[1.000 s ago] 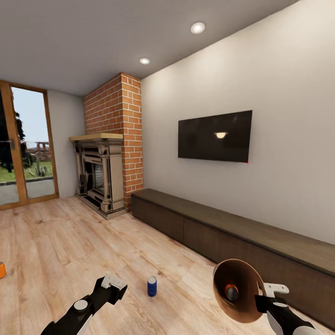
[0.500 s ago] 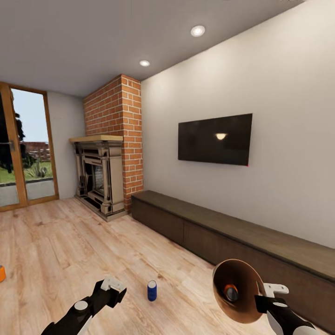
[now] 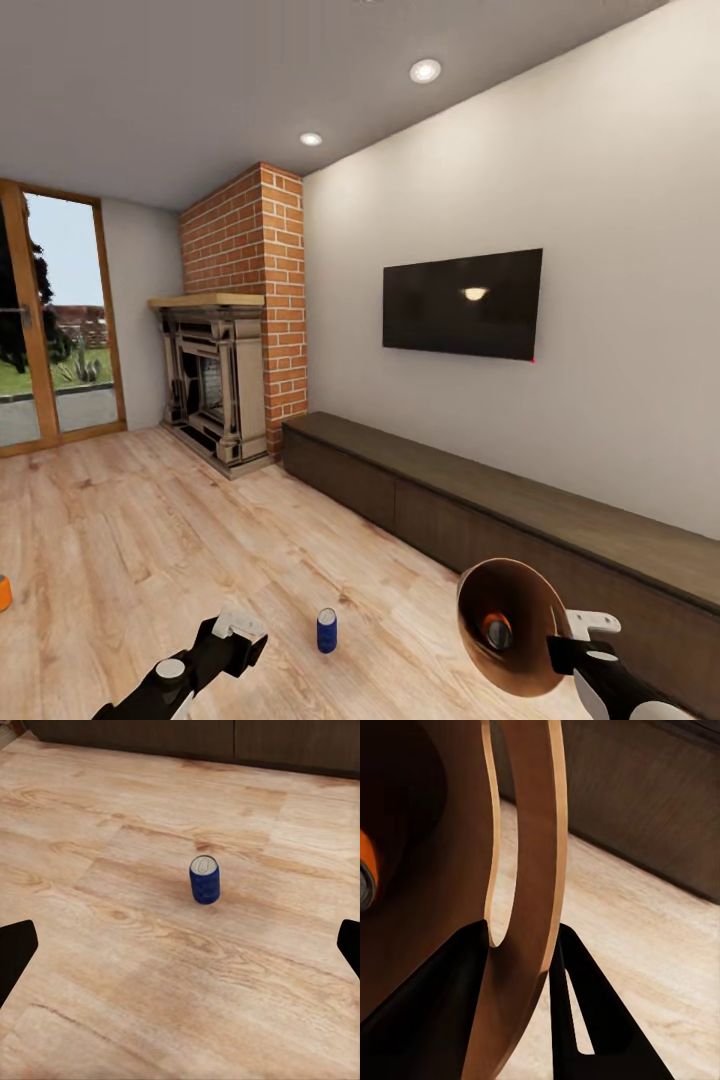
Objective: Put the three can of soda from the living room inside the tash can in the kitchen.
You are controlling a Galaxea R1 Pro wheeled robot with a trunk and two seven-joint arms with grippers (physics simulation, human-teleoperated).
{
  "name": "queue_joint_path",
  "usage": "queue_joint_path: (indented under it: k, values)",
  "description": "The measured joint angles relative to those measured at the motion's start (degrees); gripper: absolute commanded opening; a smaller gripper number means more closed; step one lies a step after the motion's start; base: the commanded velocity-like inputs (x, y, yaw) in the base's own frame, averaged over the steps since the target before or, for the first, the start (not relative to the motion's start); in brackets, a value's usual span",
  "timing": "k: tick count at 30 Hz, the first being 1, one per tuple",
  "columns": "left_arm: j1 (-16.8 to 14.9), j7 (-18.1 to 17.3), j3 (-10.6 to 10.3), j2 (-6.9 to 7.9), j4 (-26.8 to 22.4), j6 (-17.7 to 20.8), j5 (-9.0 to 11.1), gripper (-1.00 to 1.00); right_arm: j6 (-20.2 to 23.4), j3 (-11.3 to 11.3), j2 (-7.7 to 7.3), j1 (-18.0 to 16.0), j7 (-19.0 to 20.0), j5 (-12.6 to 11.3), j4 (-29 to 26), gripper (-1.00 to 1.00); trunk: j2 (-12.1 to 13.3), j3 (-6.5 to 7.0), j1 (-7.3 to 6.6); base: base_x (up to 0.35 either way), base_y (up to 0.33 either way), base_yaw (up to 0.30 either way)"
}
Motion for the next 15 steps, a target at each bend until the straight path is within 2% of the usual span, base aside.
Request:
queue_joint_path:
  k: [6, 15]
  values:
    - [-0.02, 0.03, 0.0, -0.05, 0.2, 0.44, -0.1, 1.0, 0.0, 0.23, 0.07, 0.01, 0.02, 0.0, 0.28, -1.0, 0.0, 0.0, 0.0, 0.065, 0.0, 0.0]
    - [-0.08, 0.01, 0.0, -0.31, 1.42, 1.66, -0.14, 1.0, 0.0, 0.21, 0.09, 0.0, 0.01, 0.05, 0.35, -1.0, 0.0, 0.0, 0.0, 0.282, 0.0, 0.0]
